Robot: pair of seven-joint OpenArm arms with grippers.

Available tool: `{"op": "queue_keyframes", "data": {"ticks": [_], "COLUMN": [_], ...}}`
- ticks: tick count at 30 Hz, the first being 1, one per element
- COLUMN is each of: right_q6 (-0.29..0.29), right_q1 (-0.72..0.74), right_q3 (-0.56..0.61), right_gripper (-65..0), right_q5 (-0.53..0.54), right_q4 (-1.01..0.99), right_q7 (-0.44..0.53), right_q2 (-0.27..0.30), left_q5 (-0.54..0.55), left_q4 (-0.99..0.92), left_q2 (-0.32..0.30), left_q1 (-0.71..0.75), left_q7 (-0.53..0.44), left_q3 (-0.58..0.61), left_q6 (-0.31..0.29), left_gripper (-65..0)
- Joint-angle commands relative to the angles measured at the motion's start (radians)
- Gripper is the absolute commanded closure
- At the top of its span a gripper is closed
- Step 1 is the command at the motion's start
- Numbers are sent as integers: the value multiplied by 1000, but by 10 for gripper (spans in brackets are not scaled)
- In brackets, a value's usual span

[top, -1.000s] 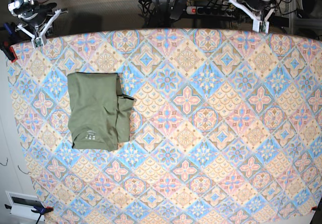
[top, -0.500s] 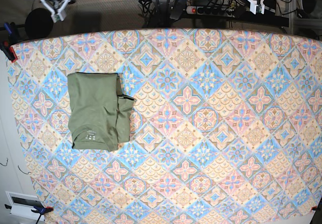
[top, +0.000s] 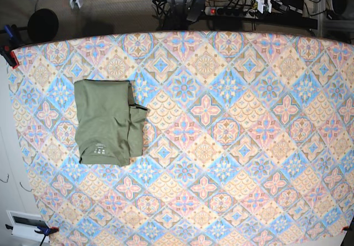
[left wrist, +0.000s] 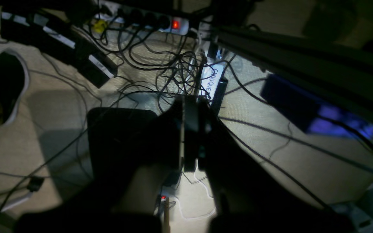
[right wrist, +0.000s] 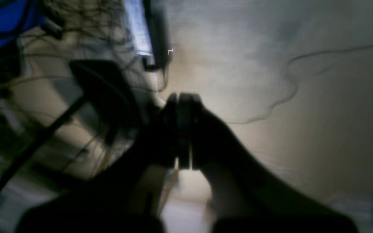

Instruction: Layout the t-shirt on the table in an organized manner, then fold the t-shirt properly

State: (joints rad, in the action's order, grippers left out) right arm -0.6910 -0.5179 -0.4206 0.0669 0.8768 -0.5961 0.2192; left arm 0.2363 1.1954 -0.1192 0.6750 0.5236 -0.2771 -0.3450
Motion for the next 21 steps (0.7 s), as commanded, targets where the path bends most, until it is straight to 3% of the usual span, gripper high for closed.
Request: {"op": "queue_keyframes", "data": {"ticks": [1, 9, 15, 21], "right_q6": [-7, -7, -7, -7], "right_q1": [38, 204, 233, 292], "right_q3": [-2, -8, -2, 36], "right_gripper": [0, 0, -1, -2], "right_q5": [18, -187, -190, -192], "right_q4": [-31, -388, -505, -608], "right_q7": [43, 301, 442, 502], "right_q2": [15, 16, 15, 6], "left_q5": [7, -55, -55, -55], "left_q4": [-22, -314, -631, -863], "left_q2": [-1, -15, -23, -17], "left_q1": [-5, -176, -306, -412], "left_q7": [-18, -156, -365, -567], "left_q3": [0, 147, 284, 421], "left_q6": [-7, -2, -1, -1], "left_gripper": [0, 0, 0, 0]}}
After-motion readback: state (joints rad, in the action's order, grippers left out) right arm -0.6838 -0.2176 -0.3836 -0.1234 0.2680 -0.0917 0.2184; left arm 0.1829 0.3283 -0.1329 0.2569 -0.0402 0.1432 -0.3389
